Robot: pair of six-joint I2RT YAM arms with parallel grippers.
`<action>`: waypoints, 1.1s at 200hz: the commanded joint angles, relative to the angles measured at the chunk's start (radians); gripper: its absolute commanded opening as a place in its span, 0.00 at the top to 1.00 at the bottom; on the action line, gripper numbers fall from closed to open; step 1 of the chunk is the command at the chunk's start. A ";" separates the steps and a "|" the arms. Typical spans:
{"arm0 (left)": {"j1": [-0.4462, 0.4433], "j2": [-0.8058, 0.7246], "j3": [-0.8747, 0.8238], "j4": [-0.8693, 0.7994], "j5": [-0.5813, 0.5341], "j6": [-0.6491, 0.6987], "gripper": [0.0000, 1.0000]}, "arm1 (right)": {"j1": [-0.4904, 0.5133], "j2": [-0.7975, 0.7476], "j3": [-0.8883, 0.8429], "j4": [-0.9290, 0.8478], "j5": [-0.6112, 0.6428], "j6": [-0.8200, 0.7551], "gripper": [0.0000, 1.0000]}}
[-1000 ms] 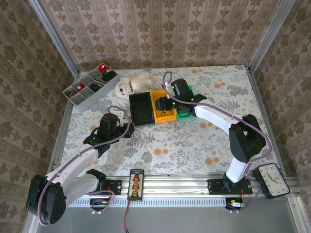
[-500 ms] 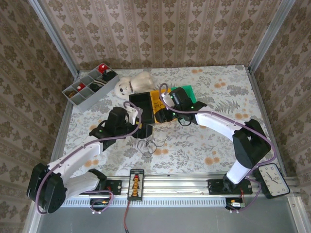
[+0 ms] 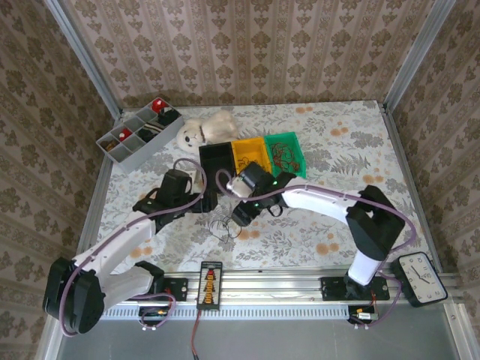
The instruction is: Untangle the cables
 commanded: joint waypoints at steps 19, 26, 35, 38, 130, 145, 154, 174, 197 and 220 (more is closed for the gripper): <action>-0.073 0.125 0.002 -0.070 -0.085 -0.007 0.17 | 0.030 0.110 0.062 -0.135 0.091 -0.103 0.27; -0.082 0.149 0.009 -0.068 -0.094 -0.009 0.18 | 0.034 0.124 0.068 -0.134 0.104 -0.106 0.27; -0.091 0.176 0.016 -0.061 -0.103 -0.011 0.19 | 0.037 0.141 0.074 -0.130 0.109 -0.107 0.27; -0.093 0.184 0.020 -0.058 -0.105 -0.010 0.19 | 0.039 0.146 0.075 -0.127 0.109 -0.108 0.27; -0.112 0.398 0.086 -0.015 -0.172 0.037 0.30 | 0.104 0.341 0.128 -0.097 0.252 -0.068 0.63; -0.110 0.413 0.089 -0.011 -0.171 0.041 0.31 | 0.103 0.343 0.110 -0.074 0.294 -0.043 0.87; -0.111 0.422 0.089 -0.009 -0.173 0.042 0.33 | 0.098 0.329 0.091 -0.053 0.305 -0.028 0.96; -0.111 0.449 0.091 0.000 -0.173 0.045 0.40 | 0.067 0.269 0.031 0.015 0.301 0.028 1.00; -0.110 0.488 0.095 0.005 -0.180 0.044 0.58 | 0.004 0.162 -0.071 0.100 0.297 0.108 1.00; -0.111 0.533 0.108 -0.005 -0.190 0.034 0.84 | -0.084 0.033 -0.180 0.181 0.295 0.211 1.00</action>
